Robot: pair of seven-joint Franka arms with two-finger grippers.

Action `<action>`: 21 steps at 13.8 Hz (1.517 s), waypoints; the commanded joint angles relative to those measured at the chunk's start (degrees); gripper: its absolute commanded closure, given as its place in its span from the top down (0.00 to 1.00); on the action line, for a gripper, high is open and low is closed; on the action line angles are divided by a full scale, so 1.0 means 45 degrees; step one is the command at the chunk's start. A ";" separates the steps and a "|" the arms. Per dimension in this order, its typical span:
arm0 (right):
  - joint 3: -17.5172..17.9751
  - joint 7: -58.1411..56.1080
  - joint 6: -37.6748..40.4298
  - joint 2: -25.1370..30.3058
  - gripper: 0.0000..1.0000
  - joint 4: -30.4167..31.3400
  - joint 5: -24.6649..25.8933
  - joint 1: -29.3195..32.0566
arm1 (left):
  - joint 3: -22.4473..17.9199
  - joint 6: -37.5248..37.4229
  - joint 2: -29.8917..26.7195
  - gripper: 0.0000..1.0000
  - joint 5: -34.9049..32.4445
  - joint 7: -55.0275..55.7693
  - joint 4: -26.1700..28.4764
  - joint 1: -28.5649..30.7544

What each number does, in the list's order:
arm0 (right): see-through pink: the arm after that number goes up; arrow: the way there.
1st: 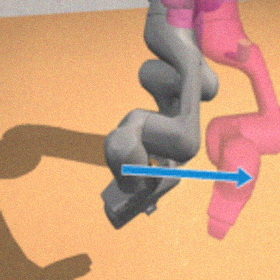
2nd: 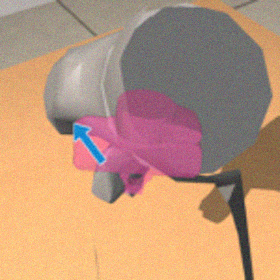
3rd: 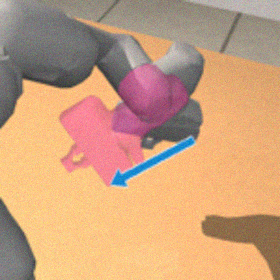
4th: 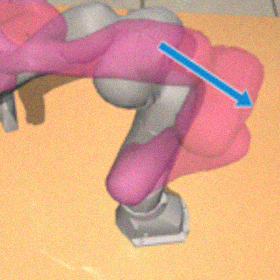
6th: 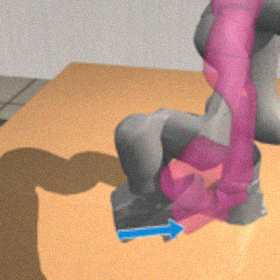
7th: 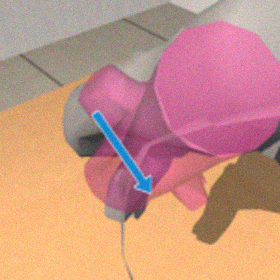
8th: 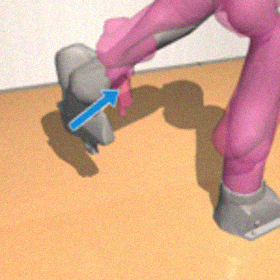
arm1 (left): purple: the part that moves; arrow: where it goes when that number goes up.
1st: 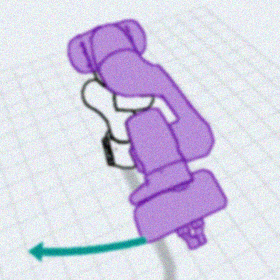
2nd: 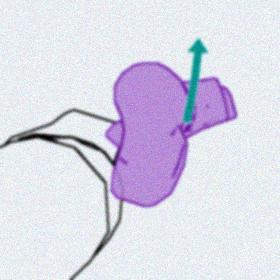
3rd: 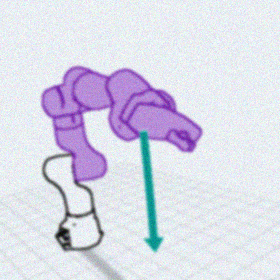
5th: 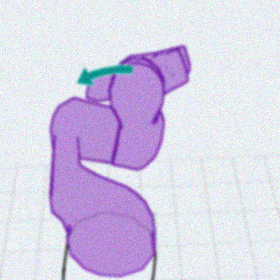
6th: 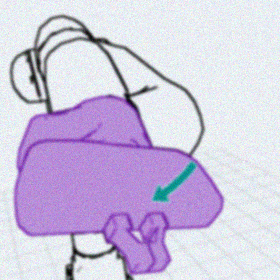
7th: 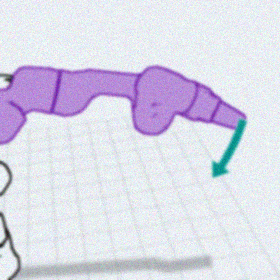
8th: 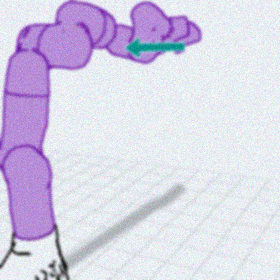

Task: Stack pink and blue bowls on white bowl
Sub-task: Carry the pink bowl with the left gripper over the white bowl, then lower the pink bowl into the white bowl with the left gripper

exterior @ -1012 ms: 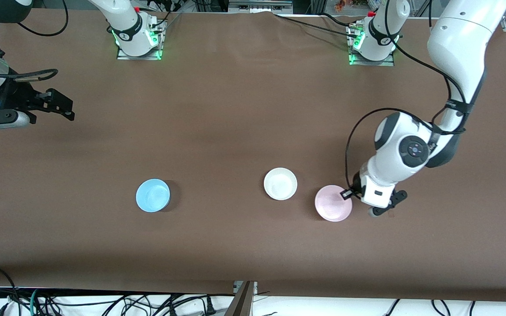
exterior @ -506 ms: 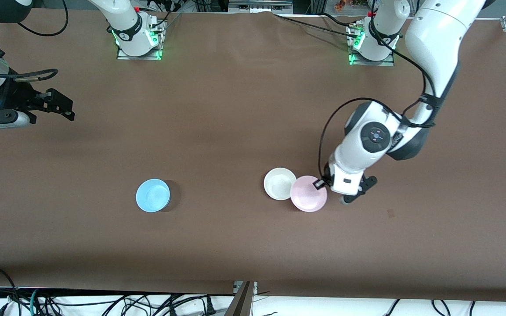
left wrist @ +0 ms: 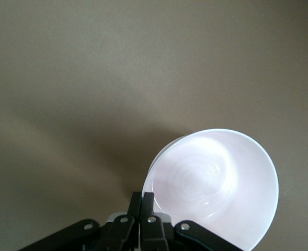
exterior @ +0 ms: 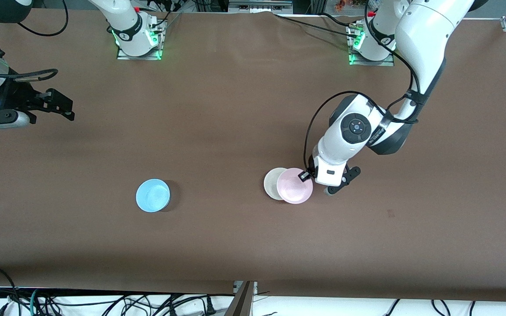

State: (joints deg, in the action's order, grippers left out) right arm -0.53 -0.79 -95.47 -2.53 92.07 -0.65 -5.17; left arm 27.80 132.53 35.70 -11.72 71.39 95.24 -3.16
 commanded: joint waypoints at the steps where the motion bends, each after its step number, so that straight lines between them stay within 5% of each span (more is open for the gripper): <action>1: 0.0137 0.0078 0.0219 -0.0103 1.00 -0.0284 0.0086 0.0113 | 0.0286 0.0371 -0.0414 0.00 -0.0267 0.0695 0.0534 0.0078; 11: 0.0117 0.0097 0.0239 -0.0103 1.00 -0.0284 0.0086 0.0113 | 0.0444 0.2500 -0.0863 0.00 -0.0286 0.1381 0.2330 0.0039; 21: 0.0117 0.0097 0.0219 -0.0103 1.00 -0.0303 0.0066 0.0094 | 0.0405 0.2581 -0.0785 0.00 -0.0325 0.1713 0.2331 -0.0273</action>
State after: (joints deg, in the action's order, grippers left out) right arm -0.53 -0.79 -95.42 -2.53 92.07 -0.65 -5.17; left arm 29.98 143.61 34.04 -11.72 77.41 103.93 -4.20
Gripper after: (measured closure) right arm 0.000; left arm 0.978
